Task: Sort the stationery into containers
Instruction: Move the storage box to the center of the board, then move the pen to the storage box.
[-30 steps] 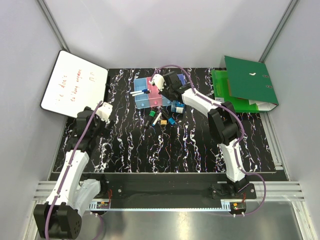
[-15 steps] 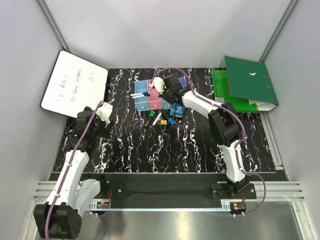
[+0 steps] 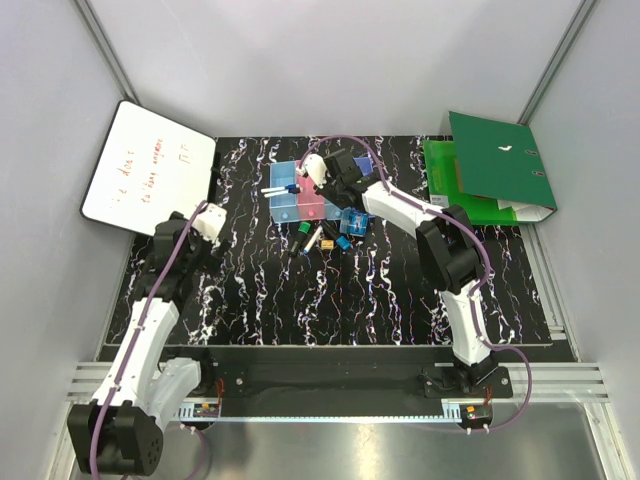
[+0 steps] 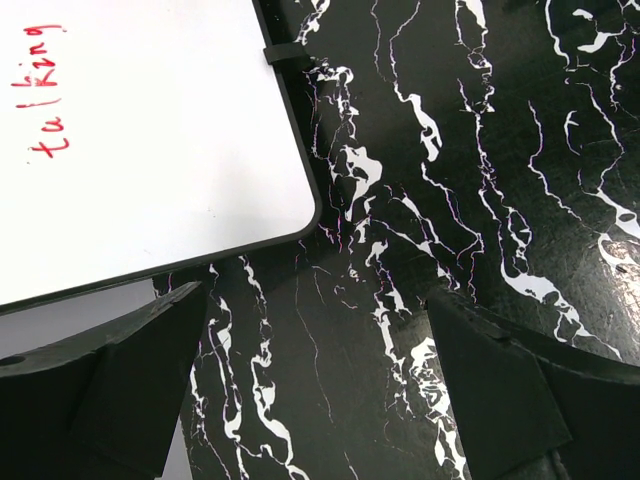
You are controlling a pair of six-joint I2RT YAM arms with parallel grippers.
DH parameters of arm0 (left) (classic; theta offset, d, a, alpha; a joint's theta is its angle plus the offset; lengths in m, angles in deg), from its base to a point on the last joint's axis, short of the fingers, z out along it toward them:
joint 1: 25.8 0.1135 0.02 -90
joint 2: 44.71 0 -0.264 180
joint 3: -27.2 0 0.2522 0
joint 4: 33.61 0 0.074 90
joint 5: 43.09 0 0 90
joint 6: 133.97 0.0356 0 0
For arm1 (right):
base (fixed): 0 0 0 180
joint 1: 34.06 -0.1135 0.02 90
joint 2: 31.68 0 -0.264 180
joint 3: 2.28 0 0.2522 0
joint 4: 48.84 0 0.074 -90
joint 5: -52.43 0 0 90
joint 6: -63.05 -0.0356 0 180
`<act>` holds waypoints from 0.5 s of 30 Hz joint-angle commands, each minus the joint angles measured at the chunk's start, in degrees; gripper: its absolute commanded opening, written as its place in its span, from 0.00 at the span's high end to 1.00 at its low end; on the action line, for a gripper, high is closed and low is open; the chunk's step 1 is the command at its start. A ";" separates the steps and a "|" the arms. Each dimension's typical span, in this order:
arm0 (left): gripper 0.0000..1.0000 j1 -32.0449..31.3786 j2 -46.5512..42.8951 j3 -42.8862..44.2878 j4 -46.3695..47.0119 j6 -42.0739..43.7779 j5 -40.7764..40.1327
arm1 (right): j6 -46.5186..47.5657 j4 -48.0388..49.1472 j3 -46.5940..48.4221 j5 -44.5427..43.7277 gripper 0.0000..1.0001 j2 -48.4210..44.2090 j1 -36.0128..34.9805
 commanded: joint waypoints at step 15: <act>0.01 -8.20 14.45 13.77 6.17 7.27 6.43 | 2.09 0.00 3.29 -11.10 0.47 -16.94 -0.94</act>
